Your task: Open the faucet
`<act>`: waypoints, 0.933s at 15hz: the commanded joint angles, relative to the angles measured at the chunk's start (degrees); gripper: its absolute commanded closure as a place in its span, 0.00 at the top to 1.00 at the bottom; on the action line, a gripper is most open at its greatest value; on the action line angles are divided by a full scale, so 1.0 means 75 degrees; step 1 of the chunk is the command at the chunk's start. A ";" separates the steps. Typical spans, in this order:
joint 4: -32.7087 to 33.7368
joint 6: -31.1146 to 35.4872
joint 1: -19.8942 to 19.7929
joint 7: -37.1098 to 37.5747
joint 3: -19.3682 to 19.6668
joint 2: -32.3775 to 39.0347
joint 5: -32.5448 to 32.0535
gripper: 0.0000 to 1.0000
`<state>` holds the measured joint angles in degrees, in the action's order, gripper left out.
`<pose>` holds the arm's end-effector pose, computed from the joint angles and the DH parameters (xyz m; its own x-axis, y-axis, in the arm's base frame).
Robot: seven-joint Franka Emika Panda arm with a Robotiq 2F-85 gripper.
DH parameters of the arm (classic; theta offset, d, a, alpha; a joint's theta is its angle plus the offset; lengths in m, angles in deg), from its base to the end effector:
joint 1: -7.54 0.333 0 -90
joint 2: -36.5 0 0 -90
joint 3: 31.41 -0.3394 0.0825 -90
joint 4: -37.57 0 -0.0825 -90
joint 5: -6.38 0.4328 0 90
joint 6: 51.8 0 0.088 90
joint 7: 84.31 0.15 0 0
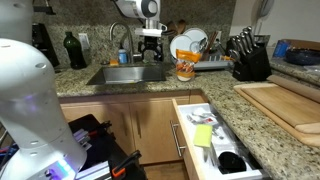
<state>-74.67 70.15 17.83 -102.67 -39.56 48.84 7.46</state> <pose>0.6047 0.2016 0.3167 0.8076 0.5891 -0.0275 0.5870 -0.8075 -0.0574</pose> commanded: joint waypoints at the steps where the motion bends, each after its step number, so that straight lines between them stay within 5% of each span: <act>1: 0.0436 -0.0178 -0.0055 -0.0055 -0.0197 0.0453 -0.0239 1.00; 7: 0.1739 -0.0570 0.0020 -0.0103 -0.0237 0.1805 -0.0458 1.00; 14: 0.4258 -0.1060 0.1449 -0.0512 -0.0732 0.3994 -0.1864 1.00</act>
<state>-52.62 66.22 24.31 -104.94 -44.50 72.57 -1.72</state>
